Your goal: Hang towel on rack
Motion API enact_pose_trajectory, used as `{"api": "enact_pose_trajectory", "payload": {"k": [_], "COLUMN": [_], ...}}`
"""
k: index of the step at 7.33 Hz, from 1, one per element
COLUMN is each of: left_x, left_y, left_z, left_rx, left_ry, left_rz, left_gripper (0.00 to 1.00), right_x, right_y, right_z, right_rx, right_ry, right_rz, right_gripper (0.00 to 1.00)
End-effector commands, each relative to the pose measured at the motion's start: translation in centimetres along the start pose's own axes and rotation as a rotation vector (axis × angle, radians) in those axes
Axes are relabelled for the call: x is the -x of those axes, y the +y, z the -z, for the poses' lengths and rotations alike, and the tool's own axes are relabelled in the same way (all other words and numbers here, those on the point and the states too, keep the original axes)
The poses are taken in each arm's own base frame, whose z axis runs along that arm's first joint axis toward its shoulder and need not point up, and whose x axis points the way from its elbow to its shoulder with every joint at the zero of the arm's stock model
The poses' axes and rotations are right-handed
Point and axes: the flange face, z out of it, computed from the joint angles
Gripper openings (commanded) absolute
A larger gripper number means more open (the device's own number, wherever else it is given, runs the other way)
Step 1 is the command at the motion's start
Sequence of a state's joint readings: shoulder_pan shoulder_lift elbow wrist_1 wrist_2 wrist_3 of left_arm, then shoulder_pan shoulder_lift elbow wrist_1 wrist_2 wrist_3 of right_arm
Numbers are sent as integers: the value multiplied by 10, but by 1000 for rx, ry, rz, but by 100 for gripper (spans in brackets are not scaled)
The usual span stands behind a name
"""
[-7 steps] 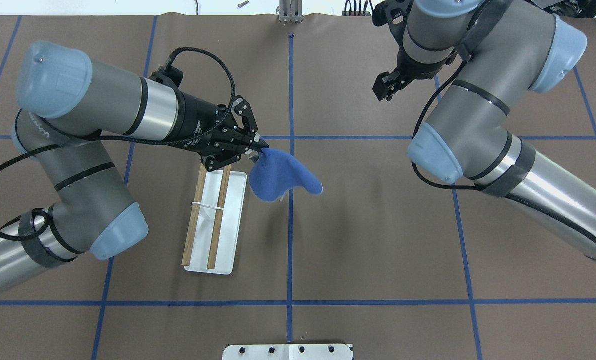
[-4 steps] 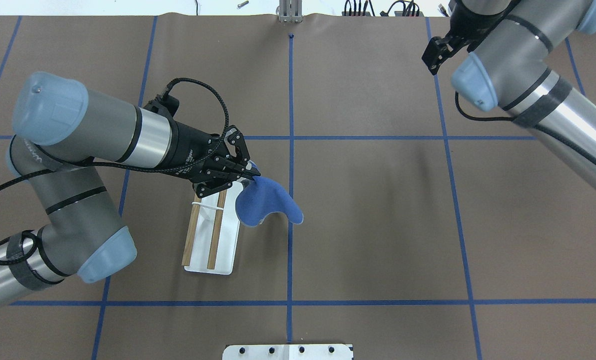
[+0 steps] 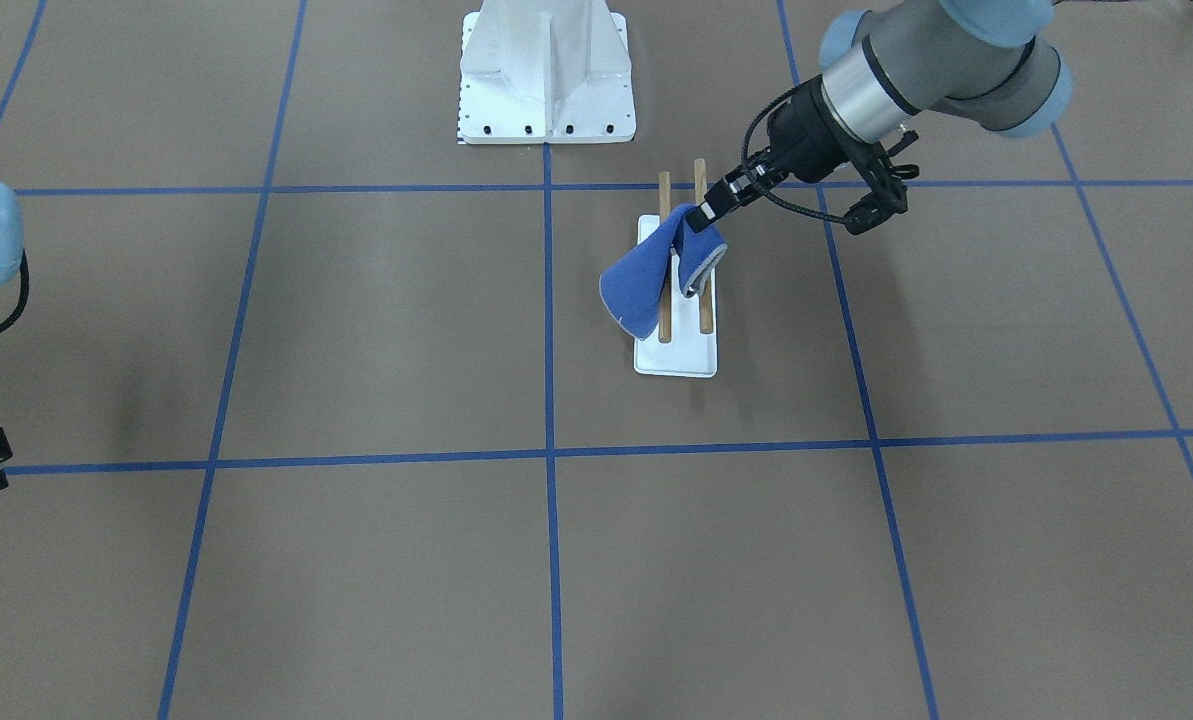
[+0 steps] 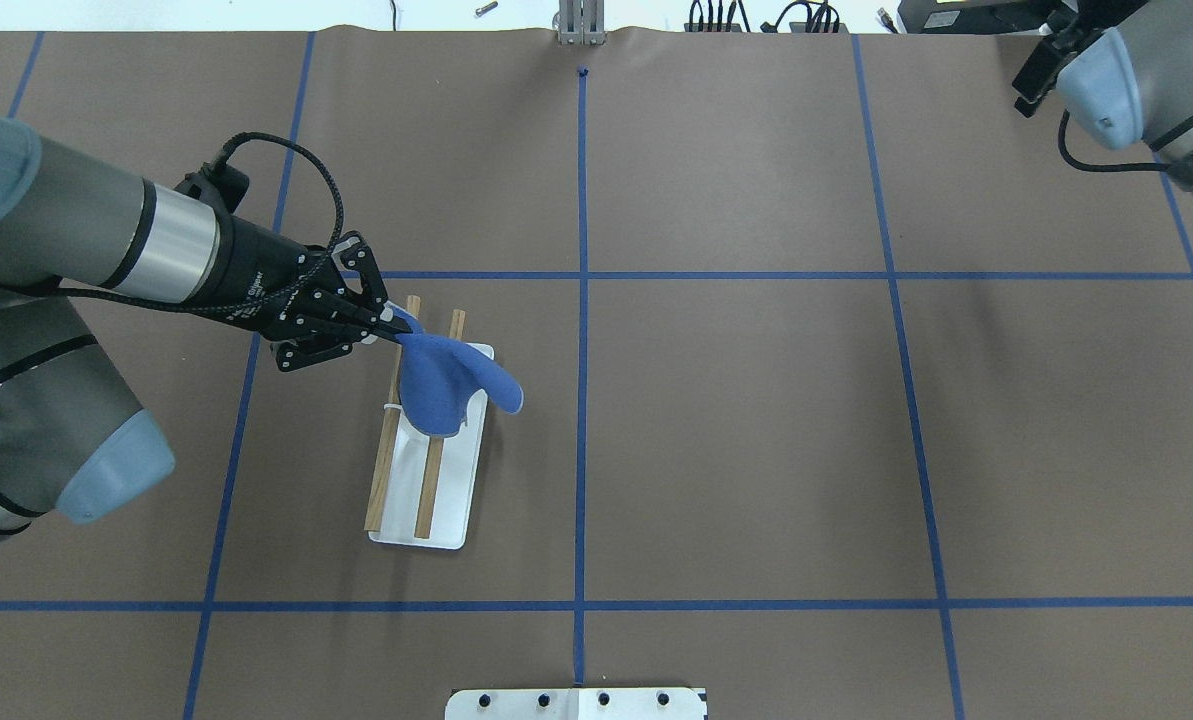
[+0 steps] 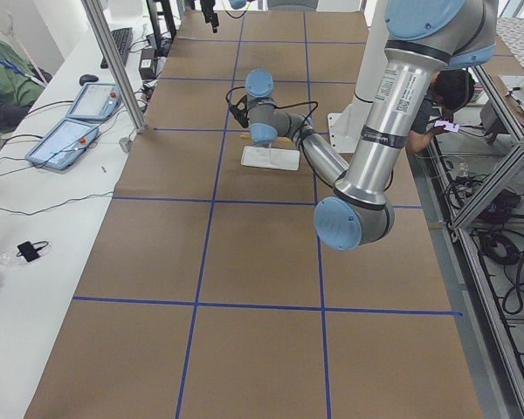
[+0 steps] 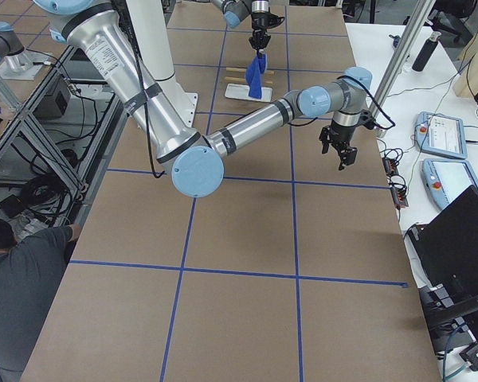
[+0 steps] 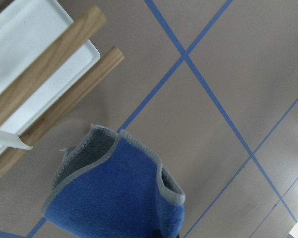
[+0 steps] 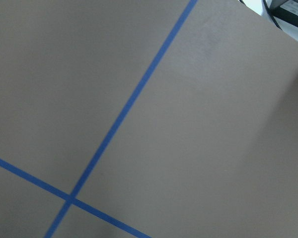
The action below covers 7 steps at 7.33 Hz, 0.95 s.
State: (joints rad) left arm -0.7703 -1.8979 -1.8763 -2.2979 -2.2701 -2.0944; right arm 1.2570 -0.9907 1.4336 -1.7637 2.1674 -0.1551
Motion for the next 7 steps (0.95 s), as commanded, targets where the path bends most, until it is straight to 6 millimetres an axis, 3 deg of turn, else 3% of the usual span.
{"api": "enact_pose_trajectory", "payload": {"k": [1,3,6,7], "left_x": [19,35,48,52], "left_y": [-14,-28,-67,-75], "left_z": [3,4,0,-7], "left_rx": [-17,-33,-85,-95], "left_ry": [-26,-51,-85,-100], "left_rz": [-3,-27,-55,-71], "left_gripper": [0,0,0,22], "right_x": [-43,-56,-91,-97], "right_y": [34,43,73,82], "right_z": [-4,-3,0,-3], "right_rx": [18,21,24,28], "right_ry": [8,10,16,9], "right_rz": [23,16,19,4], "right_gripper": [100,100,100,100]}}
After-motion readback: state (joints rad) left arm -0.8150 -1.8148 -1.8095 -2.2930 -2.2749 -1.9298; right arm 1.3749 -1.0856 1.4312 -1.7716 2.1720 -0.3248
